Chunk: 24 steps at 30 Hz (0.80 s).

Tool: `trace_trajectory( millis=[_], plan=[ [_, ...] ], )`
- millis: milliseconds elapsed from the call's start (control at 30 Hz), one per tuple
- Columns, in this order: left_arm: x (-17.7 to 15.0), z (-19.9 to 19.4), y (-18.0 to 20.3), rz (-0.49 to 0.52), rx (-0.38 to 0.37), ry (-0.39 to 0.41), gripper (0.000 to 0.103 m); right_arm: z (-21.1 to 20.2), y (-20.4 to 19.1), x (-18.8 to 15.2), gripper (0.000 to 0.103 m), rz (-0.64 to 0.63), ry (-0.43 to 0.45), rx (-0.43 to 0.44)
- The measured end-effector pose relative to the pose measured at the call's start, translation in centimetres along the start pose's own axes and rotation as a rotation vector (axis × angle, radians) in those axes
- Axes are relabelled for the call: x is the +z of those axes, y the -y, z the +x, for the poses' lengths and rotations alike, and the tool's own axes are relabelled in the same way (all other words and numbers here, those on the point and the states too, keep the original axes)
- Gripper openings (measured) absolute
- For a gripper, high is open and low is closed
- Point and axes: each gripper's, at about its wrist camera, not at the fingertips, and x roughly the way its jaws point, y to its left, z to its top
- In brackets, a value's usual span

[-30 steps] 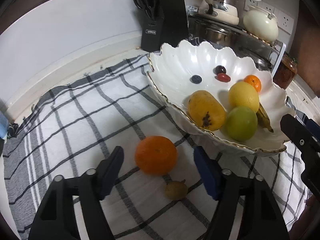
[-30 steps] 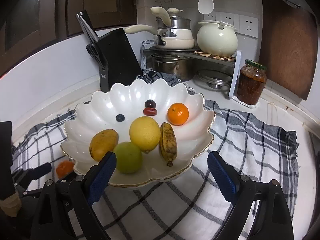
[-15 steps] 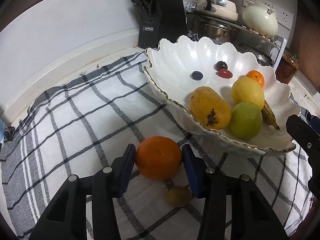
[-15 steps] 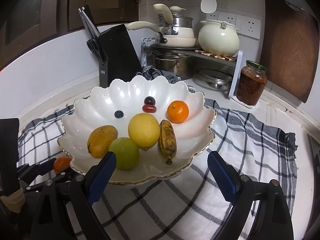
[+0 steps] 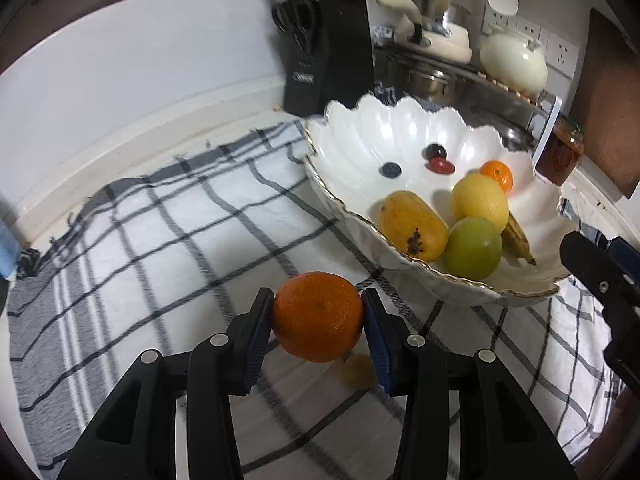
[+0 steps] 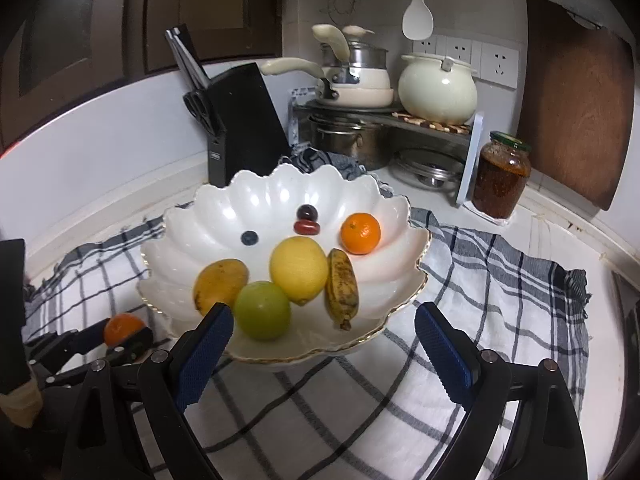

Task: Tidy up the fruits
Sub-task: 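Grasp the orange with the left tool while the right tool moves toward the small brown fruit, then grasp the small brown fruit with the right tool while the left tool holds the orange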

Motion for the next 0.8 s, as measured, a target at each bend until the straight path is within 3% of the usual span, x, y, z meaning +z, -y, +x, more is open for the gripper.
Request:
trace_trajectory(
  millis=[533,800],
  plan=[
    [-3.5,-6.1,-6.8,-0.093,0.097,0.055,0.044,-2.5,-6.9,-2.8,0.092,-0.106,0.007,0.162],
    [-4.7,-6.4,-9.3,-0.144,0.141,0.058,0.044,0.2,-10.4,-4.4,0.065,-0.174,-0.071,0.250]
  ],
)
